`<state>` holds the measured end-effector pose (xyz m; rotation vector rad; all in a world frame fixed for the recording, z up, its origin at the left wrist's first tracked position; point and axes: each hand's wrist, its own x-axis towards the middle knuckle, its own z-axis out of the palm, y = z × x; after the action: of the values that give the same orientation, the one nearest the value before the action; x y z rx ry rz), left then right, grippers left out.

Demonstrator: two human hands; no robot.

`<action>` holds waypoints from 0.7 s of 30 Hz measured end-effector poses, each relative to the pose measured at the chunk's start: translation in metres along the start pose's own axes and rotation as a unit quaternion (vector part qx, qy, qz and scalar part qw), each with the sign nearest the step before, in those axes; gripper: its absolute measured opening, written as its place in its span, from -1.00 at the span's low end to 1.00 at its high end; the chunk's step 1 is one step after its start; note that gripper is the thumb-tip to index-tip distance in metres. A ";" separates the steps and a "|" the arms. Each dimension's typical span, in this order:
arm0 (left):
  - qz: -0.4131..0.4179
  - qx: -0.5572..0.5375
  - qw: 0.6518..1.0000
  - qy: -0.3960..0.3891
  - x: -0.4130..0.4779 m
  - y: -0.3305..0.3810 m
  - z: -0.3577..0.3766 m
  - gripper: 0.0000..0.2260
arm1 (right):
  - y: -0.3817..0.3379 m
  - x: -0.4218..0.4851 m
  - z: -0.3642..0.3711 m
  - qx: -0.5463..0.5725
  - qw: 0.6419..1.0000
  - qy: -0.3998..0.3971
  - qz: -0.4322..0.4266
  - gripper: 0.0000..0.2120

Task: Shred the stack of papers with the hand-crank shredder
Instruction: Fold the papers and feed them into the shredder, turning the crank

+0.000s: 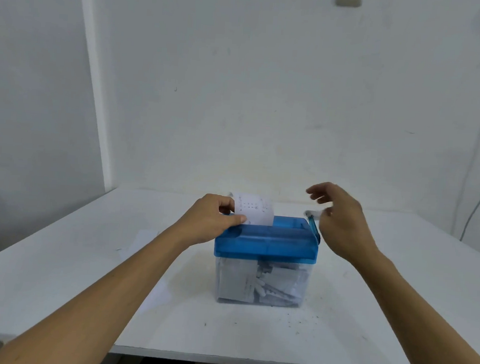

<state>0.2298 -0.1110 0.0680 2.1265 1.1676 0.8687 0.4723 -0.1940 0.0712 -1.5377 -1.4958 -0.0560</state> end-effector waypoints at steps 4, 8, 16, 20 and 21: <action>-0.003 -0.016 1.000 0.004 -0.001 0.000 0.001 -0.83 | 0.040 -0.018 -0.001 -0.135 0.977 -0.165 -0.028 -0.22; -0.003 -0.009 1.000 0.003 -0.001 0.001 0.003 -0.81 | 0.064 -0.031 0.012 -0.210 0.945 -0.247 -0.048 -0.10; -0.010 -0.035 0.999 0.027 -0.008 0.002 0.012 -0.55 | 0.076 -0.065 0.046 -0.207 0.952 -0.220 -0.057 -0.52; -0.024 0.010 0.998 0.055 -0.015 0.003 0.032 -0.23 | 0.069 -0.072 0.047 -0.184 0.959 -0.215 -0.016 -0.58; -0.023 0.002 0.998 0.063 -0.015 0.003 0.035 -0.21 | 0.066 -0.072 0.044 -0.189 0.958 -0.215 -0.004 -0.61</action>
<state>0.2513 -0.1310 0.0439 2.0644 1.2770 0.9917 0.4825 -0.2072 -0.0349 -1.9380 -1.9157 -0.0133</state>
